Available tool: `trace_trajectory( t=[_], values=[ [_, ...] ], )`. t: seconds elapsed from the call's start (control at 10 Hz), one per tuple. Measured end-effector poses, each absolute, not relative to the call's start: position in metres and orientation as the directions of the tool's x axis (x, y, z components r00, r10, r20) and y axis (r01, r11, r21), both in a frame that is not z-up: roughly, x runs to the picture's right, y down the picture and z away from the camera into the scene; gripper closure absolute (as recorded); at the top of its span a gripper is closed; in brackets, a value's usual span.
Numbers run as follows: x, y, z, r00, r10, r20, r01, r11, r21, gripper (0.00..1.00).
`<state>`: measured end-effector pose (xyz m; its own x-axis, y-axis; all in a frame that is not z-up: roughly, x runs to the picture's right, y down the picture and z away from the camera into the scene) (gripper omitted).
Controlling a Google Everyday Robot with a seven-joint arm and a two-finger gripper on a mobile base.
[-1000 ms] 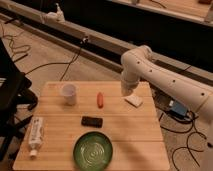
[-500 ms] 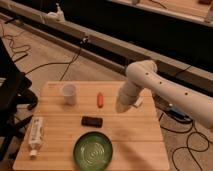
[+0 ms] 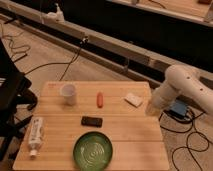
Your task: Move the arm in a circular motion
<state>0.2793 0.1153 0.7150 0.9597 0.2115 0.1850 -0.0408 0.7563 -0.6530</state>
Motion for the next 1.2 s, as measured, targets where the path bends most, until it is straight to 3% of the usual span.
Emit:
trace_trajectory(
  t=[0.3,0.7,0.9,1.2],
  values=[
    [0.314,0.064,0.738,0.972,0.22,0.085,-0.121,0.776,-0.619,1.0],
    [0.244,0.008,0.785,0.979,0.158,0.128,-0.05,0.799,-0.599,1.0],
    [0.206,0.008,0.793,0.976,0.124,0.18,0.012,0.794,-0.608,1.0],
    [0.171,0.052,0.781,0.963,0.047,0.266,0.142,0.749,-0.647,1.0]
  ],
)
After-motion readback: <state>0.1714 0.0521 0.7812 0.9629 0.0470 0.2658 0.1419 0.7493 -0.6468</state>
